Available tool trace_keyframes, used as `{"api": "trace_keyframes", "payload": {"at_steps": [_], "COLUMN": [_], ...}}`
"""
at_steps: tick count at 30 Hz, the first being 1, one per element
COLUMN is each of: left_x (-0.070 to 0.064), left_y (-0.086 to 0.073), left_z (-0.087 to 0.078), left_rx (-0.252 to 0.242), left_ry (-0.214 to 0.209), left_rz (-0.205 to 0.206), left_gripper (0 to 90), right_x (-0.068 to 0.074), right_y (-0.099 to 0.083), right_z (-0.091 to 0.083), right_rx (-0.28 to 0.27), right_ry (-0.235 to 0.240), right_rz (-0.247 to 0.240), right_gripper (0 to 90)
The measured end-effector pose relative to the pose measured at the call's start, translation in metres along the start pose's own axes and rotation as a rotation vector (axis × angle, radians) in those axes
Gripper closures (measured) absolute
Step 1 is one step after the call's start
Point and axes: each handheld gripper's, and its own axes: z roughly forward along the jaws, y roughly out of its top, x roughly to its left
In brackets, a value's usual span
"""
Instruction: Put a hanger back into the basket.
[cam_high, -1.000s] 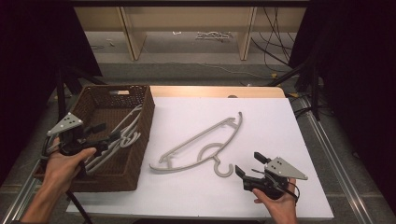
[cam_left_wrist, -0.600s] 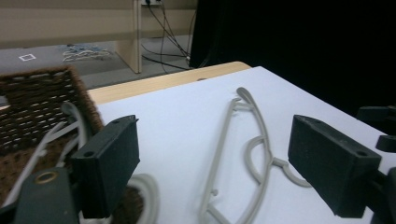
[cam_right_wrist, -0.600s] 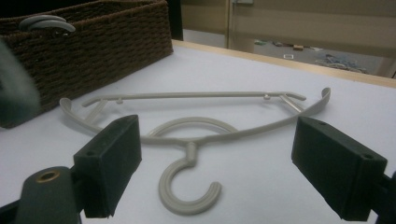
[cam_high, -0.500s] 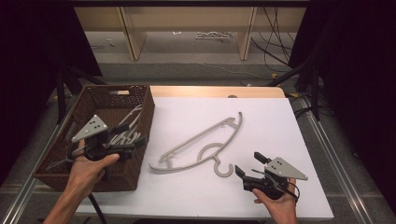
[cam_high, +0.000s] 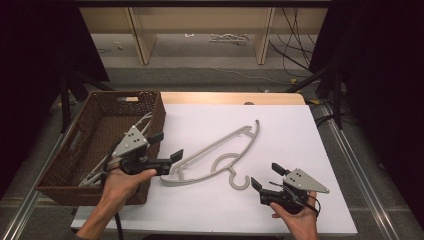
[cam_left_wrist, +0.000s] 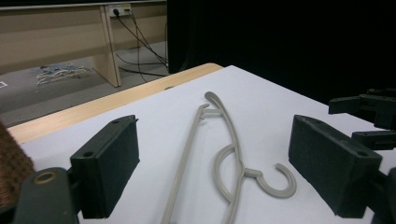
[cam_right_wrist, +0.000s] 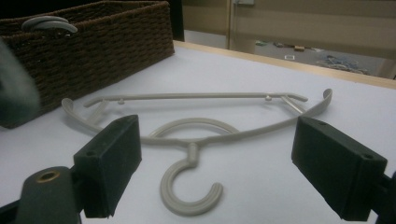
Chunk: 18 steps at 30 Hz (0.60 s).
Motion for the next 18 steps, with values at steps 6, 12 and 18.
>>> {"api": "trace_keyframes", "payload": {"at_steps": [6, 12, 18], "left_x": [-0.012, -0.017, -0.022], "left_y": [-0.006, -0.013, -0.021], "left_z": [0.015, 0.022, 0.028], "left_rx": [0.004, -0.004, -0.006], "left_ry": [-0.033, -0.043, -0.037], "left_rz": [0.006, 0.026, 0.036], "left_gripper": [15.9, 15.9, 15.8], "right_x": [0.000, -0.002, -0.003], "right_y": [0.000, 0.000, 0.000], "right_z": [-0.001, -0.002, -0.001], "right_rx": [0.012, 0.005, -0.019], "right_ry": [-0.008, -0.005, 0.006], "right_rz": [0.000, 0.002, 0.004], "right_gripper": [16.8, 16.8, 16.8]}}
